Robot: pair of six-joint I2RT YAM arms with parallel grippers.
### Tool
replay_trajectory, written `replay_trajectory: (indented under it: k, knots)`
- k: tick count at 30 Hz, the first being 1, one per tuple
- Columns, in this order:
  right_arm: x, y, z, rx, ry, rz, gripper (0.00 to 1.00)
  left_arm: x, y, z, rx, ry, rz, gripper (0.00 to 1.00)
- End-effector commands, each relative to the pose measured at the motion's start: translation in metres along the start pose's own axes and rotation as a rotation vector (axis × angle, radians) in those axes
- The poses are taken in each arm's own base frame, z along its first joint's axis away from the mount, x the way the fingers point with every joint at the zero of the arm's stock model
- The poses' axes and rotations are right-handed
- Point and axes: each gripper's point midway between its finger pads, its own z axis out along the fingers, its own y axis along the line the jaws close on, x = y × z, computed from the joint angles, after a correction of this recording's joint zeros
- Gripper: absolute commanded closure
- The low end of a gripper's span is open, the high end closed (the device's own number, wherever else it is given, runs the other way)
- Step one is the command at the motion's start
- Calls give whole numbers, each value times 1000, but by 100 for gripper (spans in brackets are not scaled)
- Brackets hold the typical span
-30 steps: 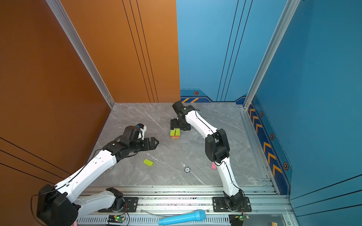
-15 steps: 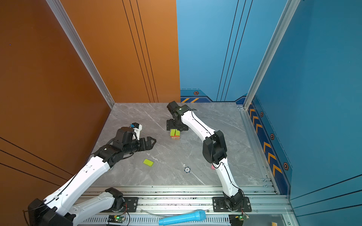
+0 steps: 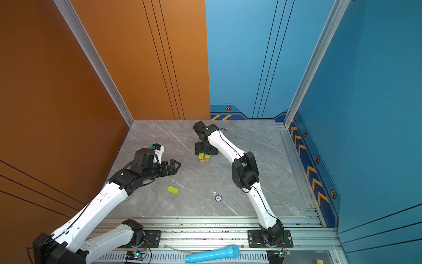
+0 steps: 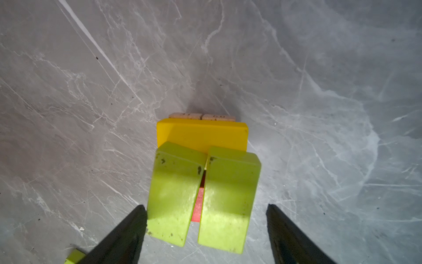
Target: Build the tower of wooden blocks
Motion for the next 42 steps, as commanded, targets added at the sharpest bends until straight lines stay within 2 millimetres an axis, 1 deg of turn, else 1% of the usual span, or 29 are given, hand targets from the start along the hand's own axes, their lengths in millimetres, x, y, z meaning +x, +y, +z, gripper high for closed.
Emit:
replay_trajectory:
  k: [1, 5, 12, 21, 28, 33, 36, 38, 42]
  knots:
    - [0, -3, -3, 34, -2, 4, 19, 5, 3, 2, 4, 20, -4, 2]
    - [-2, -4, -2, 41, -3, 4, 24, 4, 3, 2, 6, 19, -7, 2]
    - [0, -5, 2, 48, 8, 1, 27, 4, 4, 2, 6, 21, -10, 2]
    - [-2, -2, -1, 37, 0, 1, 26, 5, 4, 1, 10, 19, -12, 2]
    - [-2, 1, 2, 39, 5, -3, 26, 4, 5, 0, 11, 15, -15, 2]
    - [-2, -1, 4, 52, 6, -1, 26, 4, 5, -1, 11, 13, -17, 2]
    - [-1, -3, 5, 63, 10, -4, 27, 3, 5, 0, 14, 12, -18, 2]
    - [-1, -2, 5, 63, 9, -5, 31, 3, 5, 0, 14, 11, -20, 2]
    - [-2, -1, 5, 63, 6, -5, 34, 4, 6, 1, 14, 17, -23, 2]
